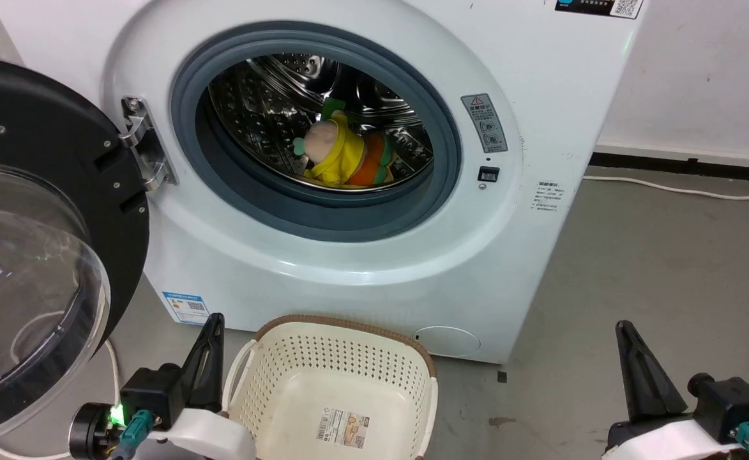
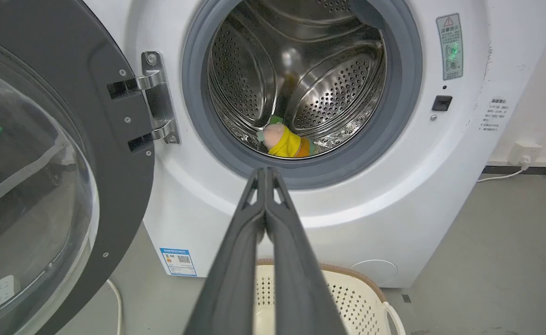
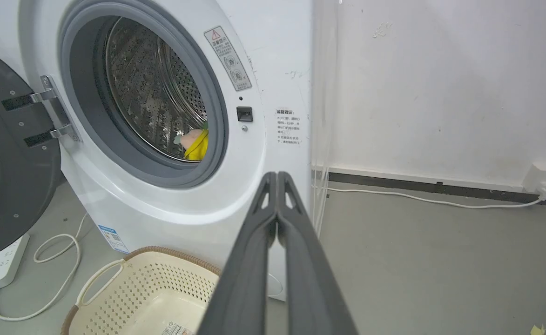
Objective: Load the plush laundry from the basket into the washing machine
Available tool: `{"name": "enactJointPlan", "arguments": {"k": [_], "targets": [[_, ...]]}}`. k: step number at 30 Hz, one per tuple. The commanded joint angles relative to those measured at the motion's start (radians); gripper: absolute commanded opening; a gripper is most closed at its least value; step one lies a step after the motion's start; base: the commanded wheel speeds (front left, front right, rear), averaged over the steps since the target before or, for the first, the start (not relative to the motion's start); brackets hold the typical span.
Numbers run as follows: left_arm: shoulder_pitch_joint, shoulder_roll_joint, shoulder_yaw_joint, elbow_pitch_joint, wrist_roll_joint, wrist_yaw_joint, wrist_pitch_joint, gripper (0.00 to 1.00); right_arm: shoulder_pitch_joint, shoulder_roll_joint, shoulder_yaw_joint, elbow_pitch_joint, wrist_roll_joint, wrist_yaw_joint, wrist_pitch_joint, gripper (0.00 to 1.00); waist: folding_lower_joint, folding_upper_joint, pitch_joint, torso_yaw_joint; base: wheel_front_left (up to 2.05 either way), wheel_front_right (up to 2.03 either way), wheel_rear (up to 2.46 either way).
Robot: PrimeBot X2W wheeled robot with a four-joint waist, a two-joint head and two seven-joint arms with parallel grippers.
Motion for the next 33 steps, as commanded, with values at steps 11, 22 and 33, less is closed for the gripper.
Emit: {"name": "enactJointPlan", "arguments": {"k": [11, 22, 33], "targets": [[0.01, -0.018, 0.017, -0.019, 0.03, 0.005, 0.029, 0.0, -0.017, -0.001, 0.005, -0.008, -0.026, 0.0, 0.03, 0.0, 0.0, 0.0, -0.002, -0.011, 0.0, 0.0, 0.0], [0.011, -0.029, 0.027, -0.031, 0.047, 0.006, 0.052, 0.0, -0.022, -0.001, 0.008, -0.011, -0.04, 0.0, 0.052, 0.0, 0.0, 0.0, -0.004, -0.019, 0.0, 0.0, 0.0], [0.013, -0.04, 0.037, -0.042, 0.064, 0.007, 0.074, 0.0, -0.027, -0.001, 0.011, -0.013, -0.054, 0.0, 0.075, 0.0, 0.0, 0.0, -0.005, -0.028, 0.0, 0.0, 0.0]]}}
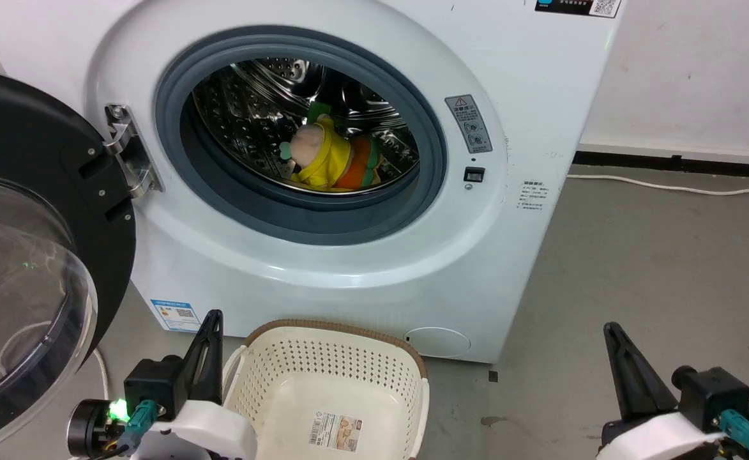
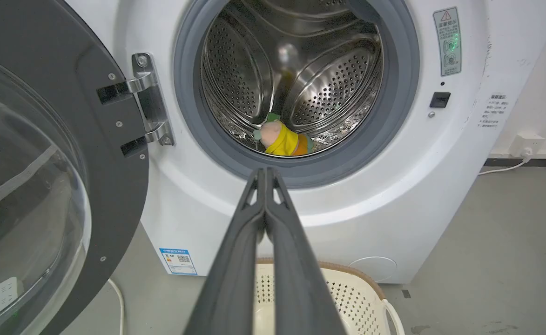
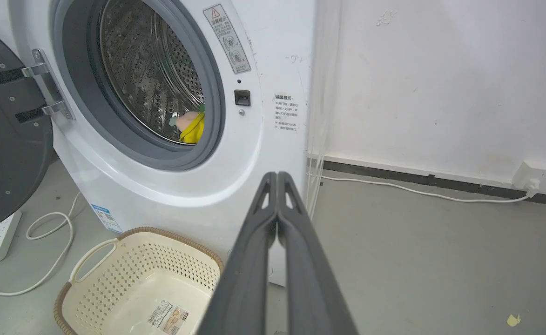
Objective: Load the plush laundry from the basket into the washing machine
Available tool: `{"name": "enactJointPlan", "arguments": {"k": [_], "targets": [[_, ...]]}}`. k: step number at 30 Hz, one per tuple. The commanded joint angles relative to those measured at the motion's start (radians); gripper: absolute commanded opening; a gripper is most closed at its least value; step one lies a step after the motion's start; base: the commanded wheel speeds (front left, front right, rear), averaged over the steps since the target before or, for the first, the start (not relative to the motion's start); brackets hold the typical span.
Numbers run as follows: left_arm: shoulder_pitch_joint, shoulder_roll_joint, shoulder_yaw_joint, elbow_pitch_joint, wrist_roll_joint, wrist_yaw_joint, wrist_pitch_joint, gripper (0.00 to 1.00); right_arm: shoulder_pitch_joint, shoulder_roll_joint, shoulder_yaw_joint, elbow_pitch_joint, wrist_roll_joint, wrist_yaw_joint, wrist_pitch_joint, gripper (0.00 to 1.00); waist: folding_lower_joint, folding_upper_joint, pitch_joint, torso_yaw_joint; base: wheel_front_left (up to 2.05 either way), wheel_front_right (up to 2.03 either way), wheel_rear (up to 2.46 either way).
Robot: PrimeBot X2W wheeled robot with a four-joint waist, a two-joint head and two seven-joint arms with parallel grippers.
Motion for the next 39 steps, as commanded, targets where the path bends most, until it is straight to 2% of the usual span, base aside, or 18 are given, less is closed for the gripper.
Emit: {"name": "enactJointPlan", "arguments": {"k": [1, 39], "targets": [[0.013, -0.007, 0.005, -0.009, 0.011, 0.006, 0.006, 0.0, -0.021, -0.001, 0.003, -0.007, -0.009, 0.0, 0.006, 0.0, 0.0, 0.0, 0.0, -0.001, 0.0, 0.0, 0.0], [0.02, -0.045, 0.04, -0.048, 0.071, 0.009, 0.083, 0.0, -0.04, -0.001, 0.012, -0.015, -0.057, -0.001, 0.084, 0.0, 0.0, 0.0, -0.006, -0.032, 0.0, 0.0, 0.0]]}}
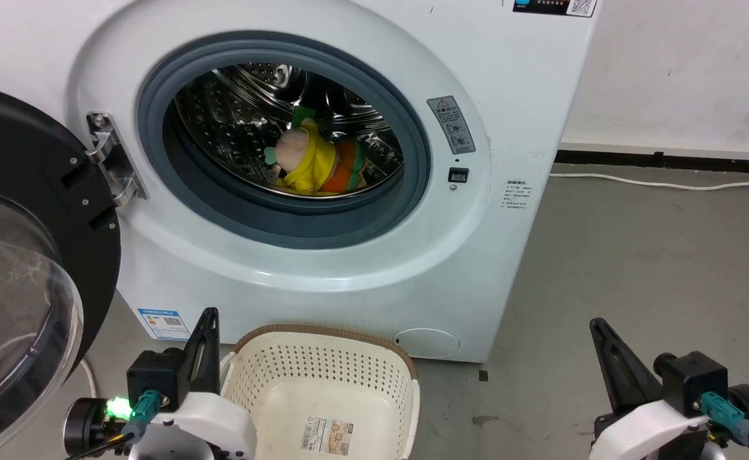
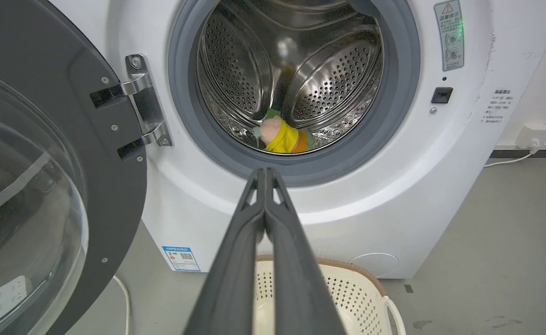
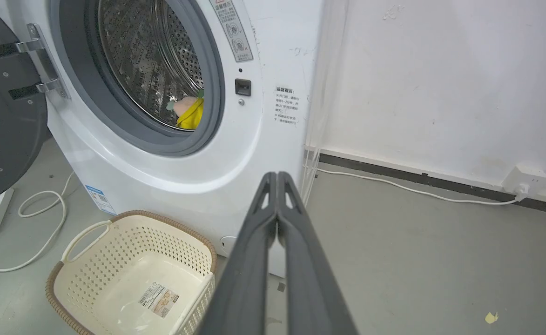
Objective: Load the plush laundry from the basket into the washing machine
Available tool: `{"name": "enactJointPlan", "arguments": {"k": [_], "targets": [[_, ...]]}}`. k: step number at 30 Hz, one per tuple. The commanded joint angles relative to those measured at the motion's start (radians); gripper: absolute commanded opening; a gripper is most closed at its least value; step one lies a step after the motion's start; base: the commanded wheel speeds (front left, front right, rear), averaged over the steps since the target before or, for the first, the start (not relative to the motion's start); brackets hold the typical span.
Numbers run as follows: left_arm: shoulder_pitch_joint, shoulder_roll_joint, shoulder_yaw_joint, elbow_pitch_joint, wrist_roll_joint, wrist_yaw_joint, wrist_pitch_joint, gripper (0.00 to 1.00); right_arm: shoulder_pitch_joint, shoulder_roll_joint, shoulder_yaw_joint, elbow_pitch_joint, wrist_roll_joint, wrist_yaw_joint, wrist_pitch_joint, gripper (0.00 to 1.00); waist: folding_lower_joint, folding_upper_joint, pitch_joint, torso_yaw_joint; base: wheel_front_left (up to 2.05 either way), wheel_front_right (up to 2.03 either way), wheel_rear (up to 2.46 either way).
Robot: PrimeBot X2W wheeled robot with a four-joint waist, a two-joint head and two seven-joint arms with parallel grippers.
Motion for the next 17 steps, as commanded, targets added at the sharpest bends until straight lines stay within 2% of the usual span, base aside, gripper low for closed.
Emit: {"name": "enactJointPlan", "arguments": {"k": [1, 17], "targets": [[0.018, -0.008, 0.006, -0.008, 0.011, 0.002, 0.007, 0.0, -0.013, -0.001, 0.002, -0.006, -0.005, -0.001, 0.006, 0.0, 0.0, 0.0, 0.0, -0.001, 0.0, 0.0, 0.0], [0.019, -0.017, 0.015, -0.018, 0.026, 0.003, 0.027, 0.0, -0.018, -0.001, 0.004, -0.008, -0.018, -0.001, 0.026, 0.0, 0.0, 0.0, -0.002, -0.009, 0.0, 0.0, 0.0]]}}
